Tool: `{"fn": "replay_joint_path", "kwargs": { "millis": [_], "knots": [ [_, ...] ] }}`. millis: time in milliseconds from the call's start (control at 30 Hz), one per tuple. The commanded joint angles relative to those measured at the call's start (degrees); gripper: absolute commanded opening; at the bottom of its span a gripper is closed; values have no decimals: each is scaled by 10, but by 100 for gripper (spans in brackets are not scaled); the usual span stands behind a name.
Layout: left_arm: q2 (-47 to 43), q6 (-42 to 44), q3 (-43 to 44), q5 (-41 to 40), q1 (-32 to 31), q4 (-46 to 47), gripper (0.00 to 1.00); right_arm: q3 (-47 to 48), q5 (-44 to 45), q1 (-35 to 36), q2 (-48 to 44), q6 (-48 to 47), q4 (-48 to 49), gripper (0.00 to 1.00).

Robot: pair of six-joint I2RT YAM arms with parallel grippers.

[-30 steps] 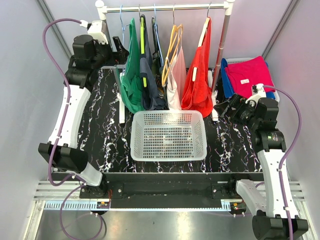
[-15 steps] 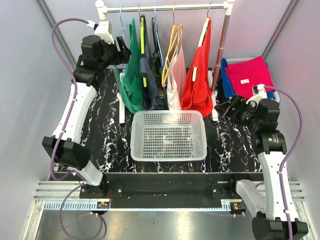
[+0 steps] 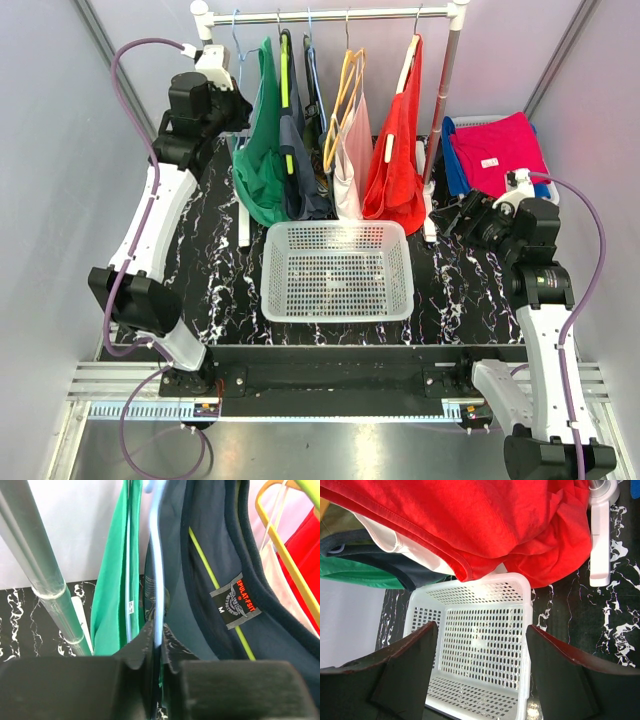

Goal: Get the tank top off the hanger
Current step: Pick up the hanger from the clothesline.

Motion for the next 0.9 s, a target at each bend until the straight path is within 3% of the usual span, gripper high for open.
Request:
{"fn": "replay_joint_path", "kwargs": {
  "millis": [0,500,700,867],
  "knots": [
    [-31,13,17,-9,-2,34,1,22,-12,1,-8,-5,18,80],
    [-102,22,138,12,-24,-16,0,21,-13,2,-23,-8,12,78],
    [-167,46,122,-3,-35,-79,0,36,-9,1,-23,-8,4,77],
    [-249,73,60,-7,-40,-122,0,41,-15,2,-21,-4,5,76]
  ]
}}
